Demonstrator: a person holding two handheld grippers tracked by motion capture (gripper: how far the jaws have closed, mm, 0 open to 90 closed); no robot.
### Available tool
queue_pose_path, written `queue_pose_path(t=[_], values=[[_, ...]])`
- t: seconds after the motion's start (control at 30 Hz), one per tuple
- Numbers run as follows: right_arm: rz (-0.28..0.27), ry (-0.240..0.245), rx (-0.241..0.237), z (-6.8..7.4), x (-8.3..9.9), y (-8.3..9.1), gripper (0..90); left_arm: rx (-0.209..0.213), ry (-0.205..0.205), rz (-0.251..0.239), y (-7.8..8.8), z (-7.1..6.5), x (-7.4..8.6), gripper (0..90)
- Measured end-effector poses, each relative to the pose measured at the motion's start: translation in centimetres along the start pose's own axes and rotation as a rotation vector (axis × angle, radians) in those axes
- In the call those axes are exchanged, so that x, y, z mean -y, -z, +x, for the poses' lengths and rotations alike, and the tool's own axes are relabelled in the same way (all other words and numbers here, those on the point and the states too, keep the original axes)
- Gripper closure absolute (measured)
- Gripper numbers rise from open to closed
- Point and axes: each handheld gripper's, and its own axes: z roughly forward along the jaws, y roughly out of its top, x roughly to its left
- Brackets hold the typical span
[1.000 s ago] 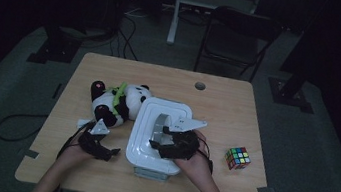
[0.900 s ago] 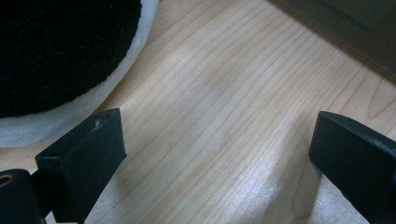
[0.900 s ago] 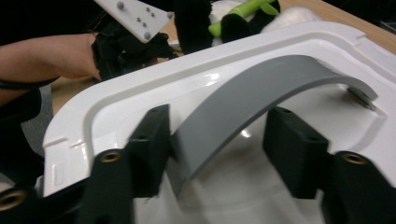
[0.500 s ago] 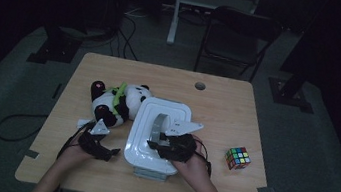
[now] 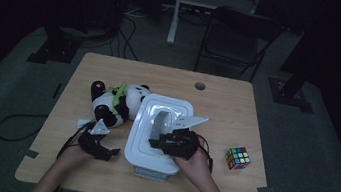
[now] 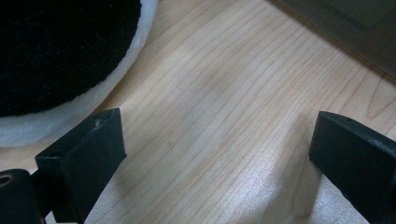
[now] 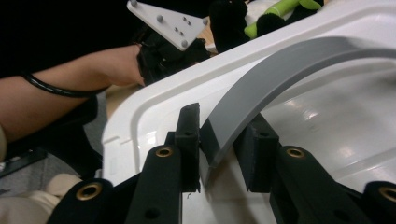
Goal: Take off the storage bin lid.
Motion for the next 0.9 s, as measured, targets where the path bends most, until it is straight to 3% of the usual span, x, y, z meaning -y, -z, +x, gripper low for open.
queue_pose_path(t=[0.3,0.47,0.67,0.9], values=[[-0.038,-0.019,-0.056,-0.1,-0.7,1.2,74.5,0.002,0.002,0.001,0.0,0.0,0.0,4.1],[-0.063,-0.024,-0.059,-0.3,-1.2,2.0,74.5,0.001,-0.001,0.003,0.0,0.0,0.0,4.1],[-0.110,-0.026,-0.029,-1.1,-2.0,3.6,74.5,0.003,-0.001,0.004,0.0,0.0,0.0,4.1],[-0.153,-0.048,0.047,-3.2,-2.7,5.0,76.3,0.003,-0.001,0.003,0.0,0.0,0.0,4.1]])
